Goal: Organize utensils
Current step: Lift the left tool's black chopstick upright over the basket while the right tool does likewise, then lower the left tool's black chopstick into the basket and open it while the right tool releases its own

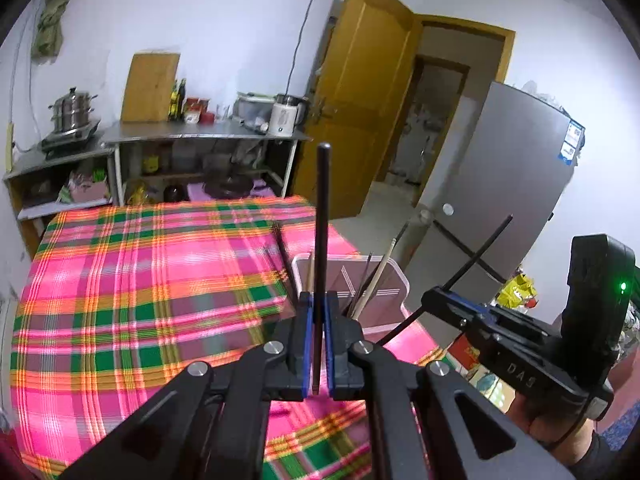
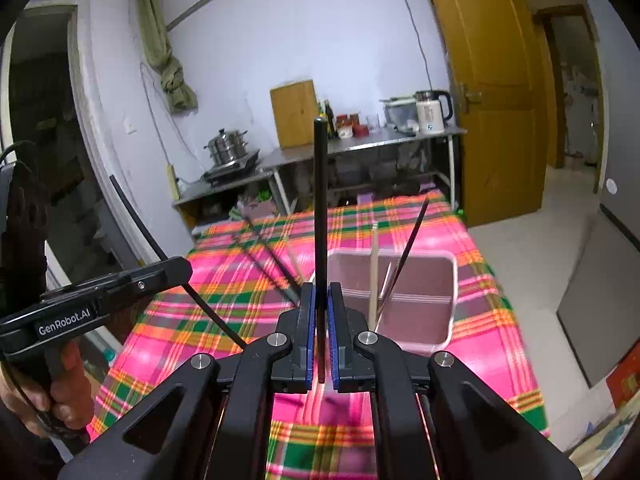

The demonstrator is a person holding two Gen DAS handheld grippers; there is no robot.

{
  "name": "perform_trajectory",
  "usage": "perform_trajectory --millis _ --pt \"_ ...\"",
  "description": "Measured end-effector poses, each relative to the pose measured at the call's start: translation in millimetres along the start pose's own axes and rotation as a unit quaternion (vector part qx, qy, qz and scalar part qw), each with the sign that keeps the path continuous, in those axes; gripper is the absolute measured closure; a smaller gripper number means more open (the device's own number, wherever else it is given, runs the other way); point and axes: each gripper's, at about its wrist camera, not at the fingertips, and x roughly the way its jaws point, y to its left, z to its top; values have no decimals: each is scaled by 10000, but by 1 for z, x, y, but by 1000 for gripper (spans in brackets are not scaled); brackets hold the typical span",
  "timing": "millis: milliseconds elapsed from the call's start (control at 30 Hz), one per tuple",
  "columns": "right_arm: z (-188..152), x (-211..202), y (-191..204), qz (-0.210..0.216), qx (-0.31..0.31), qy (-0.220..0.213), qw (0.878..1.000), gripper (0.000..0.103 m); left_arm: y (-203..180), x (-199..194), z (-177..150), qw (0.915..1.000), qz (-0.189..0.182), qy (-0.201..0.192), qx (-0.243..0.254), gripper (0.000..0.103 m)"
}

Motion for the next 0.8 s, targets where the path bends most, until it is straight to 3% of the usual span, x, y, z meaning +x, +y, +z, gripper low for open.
perform_trajectory --millis 400,800 --pt "38 5 -13 -171 7 -393 9991 97 -16 28 49 9992 -133 -316 204 97" --pt "15 35 -23 -269 17 -128 9996 97 -14 68 26 9995 -78 60 301 97"
